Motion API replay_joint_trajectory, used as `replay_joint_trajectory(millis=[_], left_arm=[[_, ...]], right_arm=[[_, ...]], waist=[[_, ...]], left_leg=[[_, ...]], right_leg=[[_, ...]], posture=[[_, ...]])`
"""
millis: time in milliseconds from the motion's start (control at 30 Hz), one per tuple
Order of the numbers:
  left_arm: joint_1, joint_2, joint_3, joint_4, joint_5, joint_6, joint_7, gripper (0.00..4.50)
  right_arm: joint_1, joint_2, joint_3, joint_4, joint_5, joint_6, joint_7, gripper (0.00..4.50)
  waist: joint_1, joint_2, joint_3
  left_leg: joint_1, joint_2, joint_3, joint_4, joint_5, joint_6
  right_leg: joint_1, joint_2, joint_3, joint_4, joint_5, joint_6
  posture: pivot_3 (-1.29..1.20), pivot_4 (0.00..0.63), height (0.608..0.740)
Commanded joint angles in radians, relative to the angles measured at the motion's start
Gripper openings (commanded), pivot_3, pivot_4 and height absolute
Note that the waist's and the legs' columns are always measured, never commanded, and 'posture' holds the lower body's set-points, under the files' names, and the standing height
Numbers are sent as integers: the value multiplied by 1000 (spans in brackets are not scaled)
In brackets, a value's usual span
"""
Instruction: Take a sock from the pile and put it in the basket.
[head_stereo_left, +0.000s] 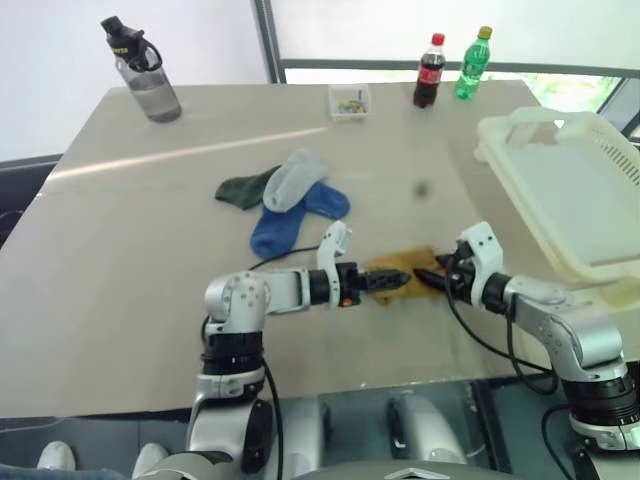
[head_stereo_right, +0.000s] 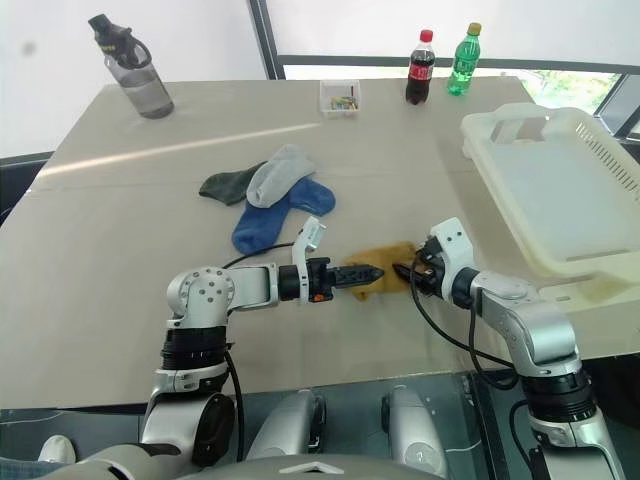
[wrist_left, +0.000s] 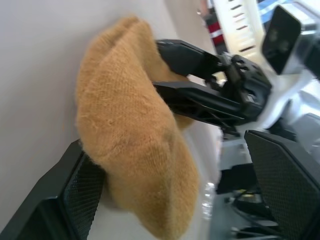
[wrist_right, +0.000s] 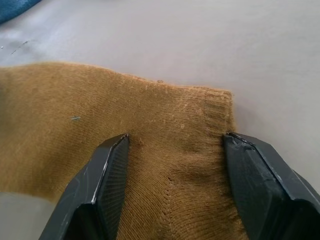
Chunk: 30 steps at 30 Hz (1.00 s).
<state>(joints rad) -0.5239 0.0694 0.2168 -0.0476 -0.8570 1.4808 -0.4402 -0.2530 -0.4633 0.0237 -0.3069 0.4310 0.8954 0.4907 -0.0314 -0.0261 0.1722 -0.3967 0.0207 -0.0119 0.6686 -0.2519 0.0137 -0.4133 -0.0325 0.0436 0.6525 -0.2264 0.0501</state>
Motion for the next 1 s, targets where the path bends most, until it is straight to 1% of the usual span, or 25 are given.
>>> replay_joint_trajectory(millis=[33, 233, 467, 667, 833, 1000], left_arm=[[-44, -22, 76, -18, -94, 19, -21, 4477], [-41, -41, 108, -43, -174, 24, -15, 4477], [-27, -67, 89, -50, -215, 15, 6, 4477], [-24, -73, 60, -35, -209, -2, 14, 4477], [-24, -57, 62, -23, -203, -29, 18, 4477], [-23, -55, 54, -15, -201, -47, 22, 4477]], right_arm=[[16, 6, 2, -20, 4, 13, -7, 3074], [15, 9, 2, -16, 3, 12, -7, 3074], [14, 5, -4, -27, 6, 20, -12, 3074], [4, -18, -32, -74, 21, 37, -10, 3074], [-1, -50, -102, -126, 67, 60, 1, 3074], [-5, -65, -132, -136, 88, 74, -3, 3074]], waist=[[-1, 0, 0], [-3, 0, 0], [-3, 0, 0], [-3, 0, 0], [-1, 0, 1], [-3, 1, 1]], left_leg=[[0, 0, 0, 0, 0, 0], [0, 0, 0, 0, 0, 0], [0, 0, 0, 0, 0, 0], [-1, 0, 0, 0, 0, 0], [-3, 0, 0, -1, 0, 0], [-3, 0, 0, -1, 0, 0]], right_leg=[[0, 0, 0, 0, 0, 0], [0, 0, 0, -1, 0, 0], [0, 0, 0, -1, 0, 0], [0, 0, 0, -1, 0, 0], [-2, 0, 0, -2, 1, -1], [-2, 0, 0, -2, 1, -1]], posture=[[0, 150, 740], [0, 150, 740], [0, 150, 740], [0, 150, 740], [0, 150, 740], [0, 150, 740]])
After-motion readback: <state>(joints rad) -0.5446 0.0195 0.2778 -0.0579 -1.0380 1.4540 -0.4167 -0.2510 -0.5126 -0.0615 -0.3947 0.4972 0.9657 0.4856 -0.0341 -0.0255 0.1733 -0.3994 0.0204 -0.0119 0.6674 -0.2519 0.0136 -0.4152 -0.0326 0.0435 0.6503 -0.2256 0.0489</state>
